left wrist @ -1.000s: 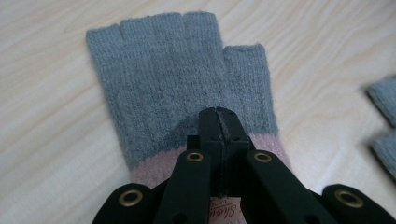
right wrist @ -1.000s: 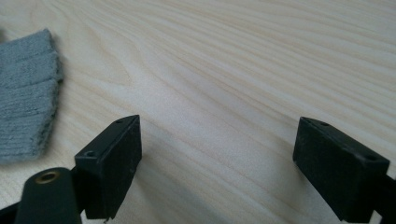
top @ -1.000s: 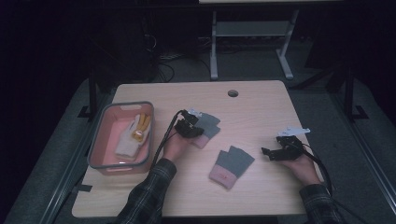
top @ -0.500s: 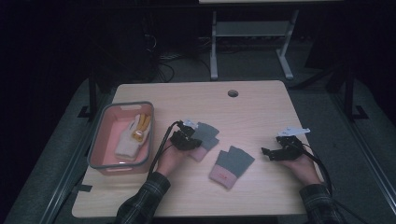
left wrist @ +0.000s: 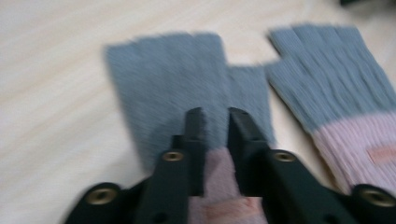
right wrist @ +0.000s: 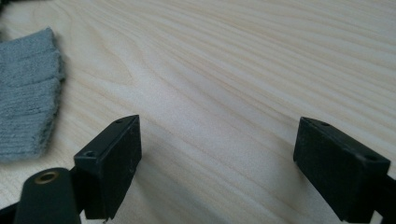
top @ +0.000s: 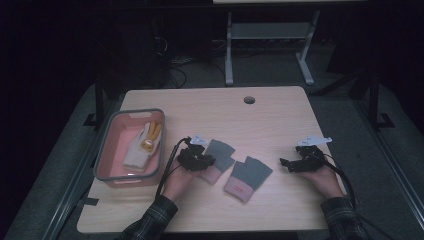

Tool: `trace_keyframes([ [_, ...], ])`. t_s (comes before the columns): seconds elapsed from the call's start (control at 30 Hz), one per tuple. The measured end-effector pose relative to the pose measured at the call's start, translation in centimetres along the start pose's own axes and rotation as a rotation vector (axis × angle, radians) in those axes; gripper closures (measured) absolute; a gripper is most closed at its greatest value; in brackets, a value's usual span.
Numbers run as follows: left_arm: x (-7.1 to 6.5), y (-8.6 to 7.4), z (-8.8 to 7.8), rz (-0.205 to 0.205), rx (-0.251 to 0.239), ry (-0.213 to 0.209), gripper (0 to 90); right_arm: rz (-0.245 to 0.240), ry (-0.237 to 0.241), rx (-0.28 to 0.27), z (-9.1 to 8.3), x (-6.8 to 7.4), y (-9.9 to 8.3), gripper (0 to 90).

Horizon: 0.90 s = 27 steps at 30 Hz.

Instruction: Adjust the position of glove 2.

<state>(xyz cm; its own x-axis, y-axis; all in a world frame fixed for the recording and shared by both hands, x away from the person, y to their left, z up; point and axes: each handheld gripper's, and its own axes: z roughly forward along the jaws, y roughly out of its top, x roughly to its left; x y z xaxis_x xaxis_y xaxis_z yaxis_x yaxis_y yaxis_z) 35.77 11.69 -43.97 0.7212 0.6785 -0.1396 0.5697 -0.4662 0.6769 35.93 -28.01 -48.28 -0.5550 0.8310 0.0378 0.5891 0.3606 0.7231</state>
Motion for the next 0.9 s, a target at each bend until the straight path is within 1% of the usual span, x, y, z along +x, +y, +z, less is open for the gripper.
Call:
trace_keyframes([
  [0.03, 0.2, 0.1, 0.0, -0.004, 0.009, 0.012, 66.1, 0.000, 0.000, 0.000, 0.0, 0.0, 0.0, 14.8],
  [0.07, 0.4, 0.2, 0.0, -0.006, 0.008, 0.032, 66.1, 0.000, 0.000, 0.000, 0.0, 0.0, 0.0, 14.8],
  [0.1, 0.6, 0.1, 0.1, -0.017, 0.002, 0.037, 63.2, 0.000, 0.000, 0.000, 0.0, 0.0, 0.0, 14.8],
  [0.13, 0.8, 0.1, 0.2, -0.025, 0.004, 0.046, 63.2, 0.000, 0.000, 0.000, 0.0, 0.0, 0.0, 14.8],
  [0.2, 1.2, -0.1, 0.7, -0.028, 0.013, 0.080, 59.7, 0.000, 0.000, 0.000, 0.0, 0.0, 0.0, 14.8],
  [0.23, 1.3, -0.1, 0.9, -0.043, 0.004, 0.088, 59.6, 0.000, 0.000, 0.001, 0.0, 0.0, 0.0, 14.8],
  [0.33, 2.0, -0.3, 1.0, -0.077, -0.002, 0.089, 57.5, 0.000, 0.000, 0.001, 0.0, 0.0, 0.0, 14.8],
  [0.43, 2.4, -0.5, 1.2, -0.092, 0.014, 0.094, 57.0, 0.000, 0.000, 0.000, 0.0, 0.0, 0.0, 14.8],
  [0.53, 2.5, -0.8, 1.6, -0.100, 0.032, 0.087, 56.2, 0.000, 0.000, 0.001, 0.0, 0.0, 0.0, 14.8],
  [0.6, 2.6, -0.9, 1.7, -0.096, 0.032, 0.082, 57.0, 0.001, 0.000, -0.001, 0.0, 0.0, 0.0, 15.1],
  [0.63, 2.5, -0.9, 1.7, -0.085, 0.036, 0.077, 58.4, 0.000, 0.001, -0.002, 0.0, 0.0, 0.0, 16.6],
  [0.67, 2.5, -0.9, 1.7, -0.085, 0.036, 0.077, 63.2, -0.012, 0.005, -0.006, -0.1, 0.1, 0.0, 22.8],
  [0.7, 2.5, -0.9, 1.7, -0.085, 0.035, 0.060, 67.7, -0.022, 0.015, -0.017, -0.2, 0.1, -0.1, 28.4],
  [0.73, 2.4, -0.9, 1.7, -0.073, 0.038, 0.061, 67.7, -0.022, 0.015, -0.017, -0.2, 0.1, -0.1, 28.4],
  [0.77, 2.4, -0.8, 1.7, -0.067, 0.040, 0.055, 71.3, -0.029, 0.021, -0.017, -0.2, 0.2, 0.0, 31.4],
  [0.8, 2.4, -0.8, 1.8, -0.075, 0.038, 0.041, 75.5, -0.027, 0.027, -0.007, -0.3, 0.3, 0.1, 36.1],
  [0.83, 2.4, -0.8, 1.8, -0.069, 0.038, 0.039, 78.5, -0.027, 0.032, -0.005, -0.5, 0.5, 0.3, 41.2],
  [0.87, 2.3, -0.7, 1.7, -0.067, 0.042, 0.042, 80.7, -0.034, 0.041, -0.012, -0.8, 0.7, 0.4, 46.0],
  [0.9, 2.2, -0.7, 1.7, -0.064, 0.038, 0.038, 82.5, -0.034, 0.060, -0.023, -1.1, 0.9, 0.6, 51.7],
])
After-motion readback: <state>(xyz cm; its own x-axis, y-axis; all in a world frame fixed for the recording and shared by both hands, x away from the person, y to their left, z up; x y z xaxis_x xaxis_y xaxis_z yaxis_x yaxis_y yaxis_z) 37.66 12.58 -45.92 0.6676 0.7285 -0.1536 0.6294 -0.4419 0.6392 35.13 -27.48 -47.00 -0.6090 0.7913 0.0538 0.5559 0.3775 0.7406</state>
